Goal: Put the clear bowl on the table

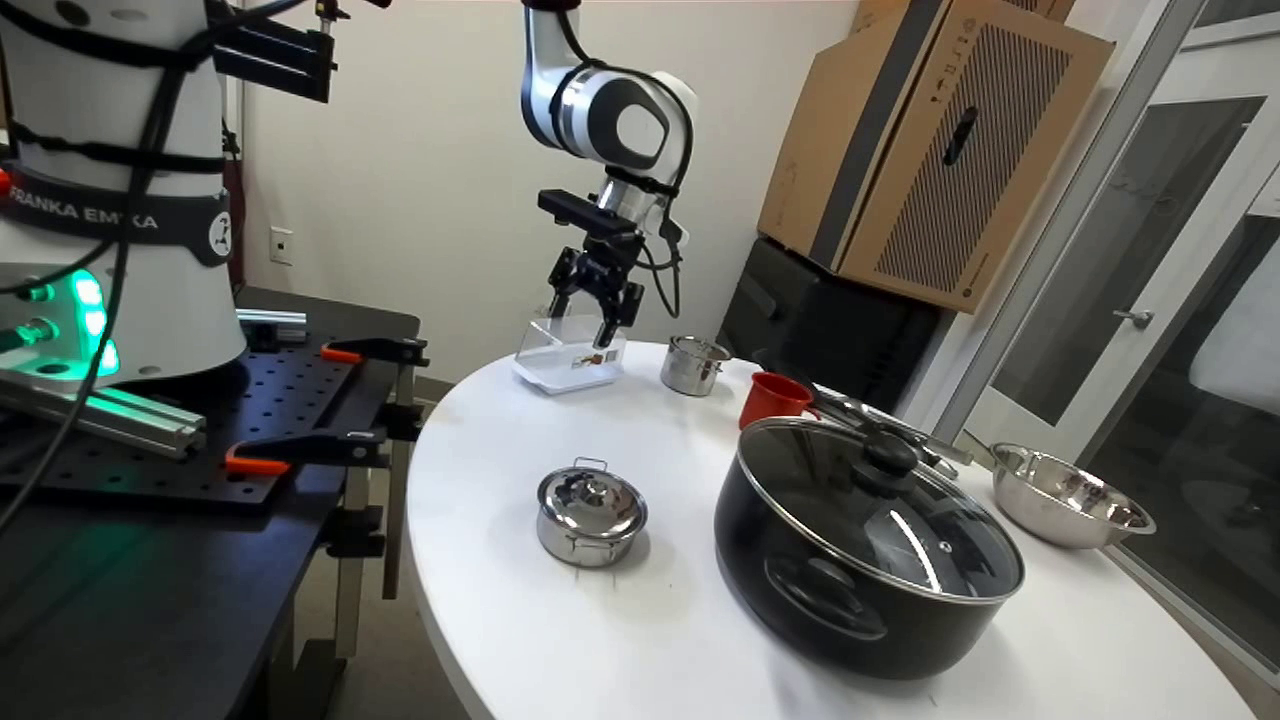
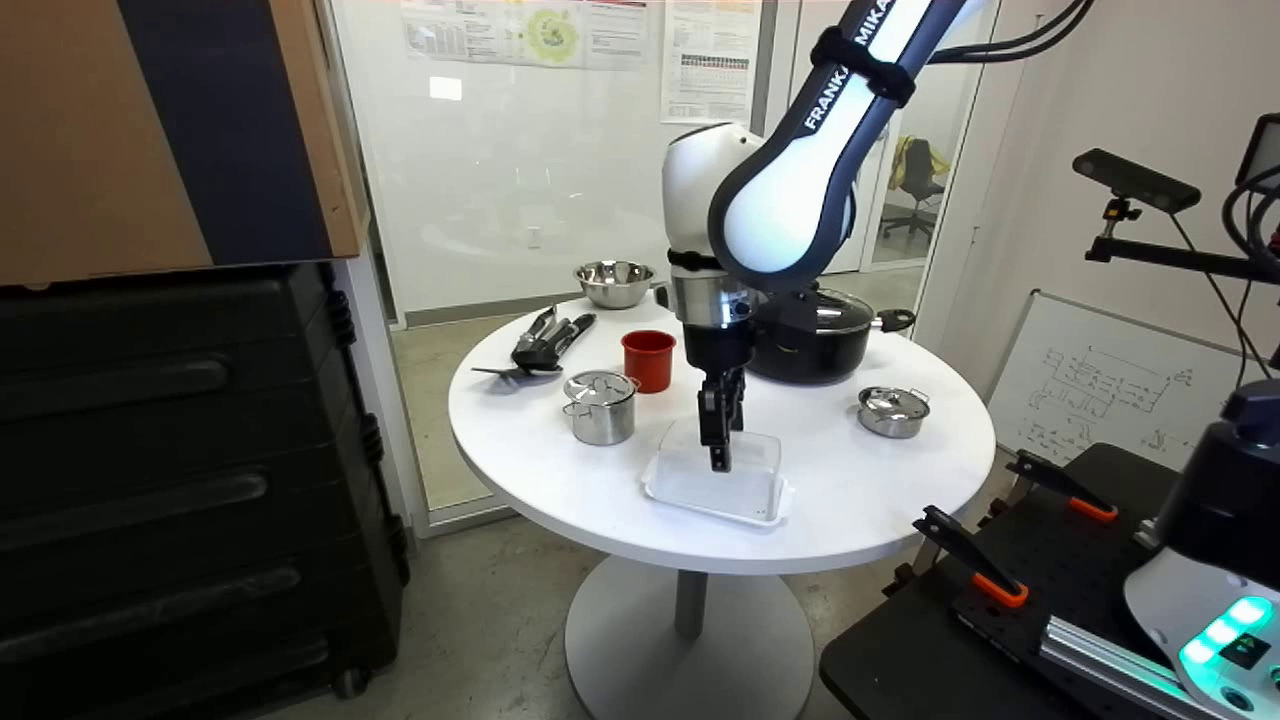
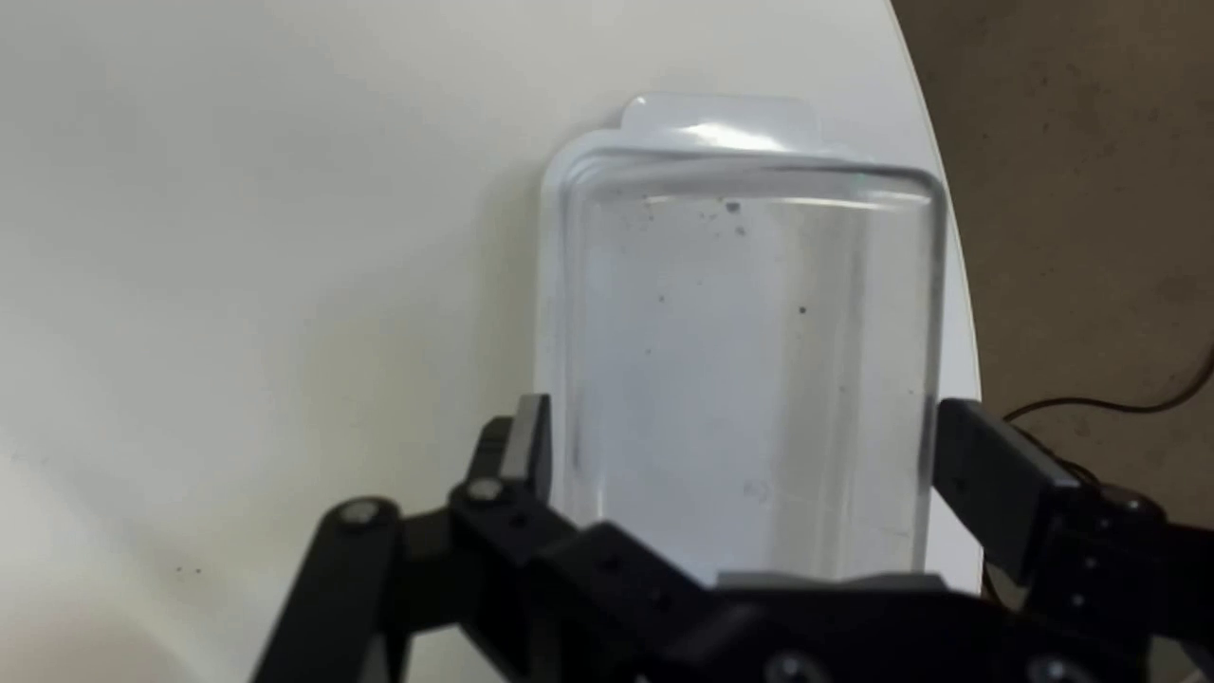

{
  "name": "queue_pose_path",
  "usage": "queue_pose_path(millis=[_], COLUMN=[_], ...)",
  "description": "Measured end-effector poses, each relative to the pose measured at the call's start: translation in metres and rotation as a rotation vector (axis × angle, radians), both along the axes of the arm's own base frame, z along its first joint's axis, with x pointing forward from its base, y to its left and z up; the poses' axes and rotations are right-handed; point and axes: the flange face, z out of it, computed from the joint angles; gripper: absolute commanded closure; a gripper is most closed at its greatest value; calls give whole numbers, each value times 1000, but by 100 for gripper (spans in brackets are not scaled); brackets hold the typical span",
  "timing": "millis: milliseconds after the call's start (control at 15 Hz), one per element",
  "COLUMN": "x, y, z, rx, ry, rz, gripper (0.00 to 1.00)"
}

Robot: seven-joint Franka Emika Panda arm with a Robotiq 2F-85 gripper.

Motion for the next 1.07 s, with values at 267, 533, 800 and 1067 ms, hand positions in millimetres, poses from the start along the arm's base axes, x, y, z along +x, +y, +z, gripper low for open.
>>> queue_pose_path(millis=[267, 533, 800, 1067], x=[1, 3, 4, 7], y=[1, 2, 4, 6], z=[-6, -11, -13, -10], rx=[0, 0, 1, 5], ry=[9, 17, 18, 10], rz=[0, -1, 0, 2], gripper=[0, 4, 35, 36])
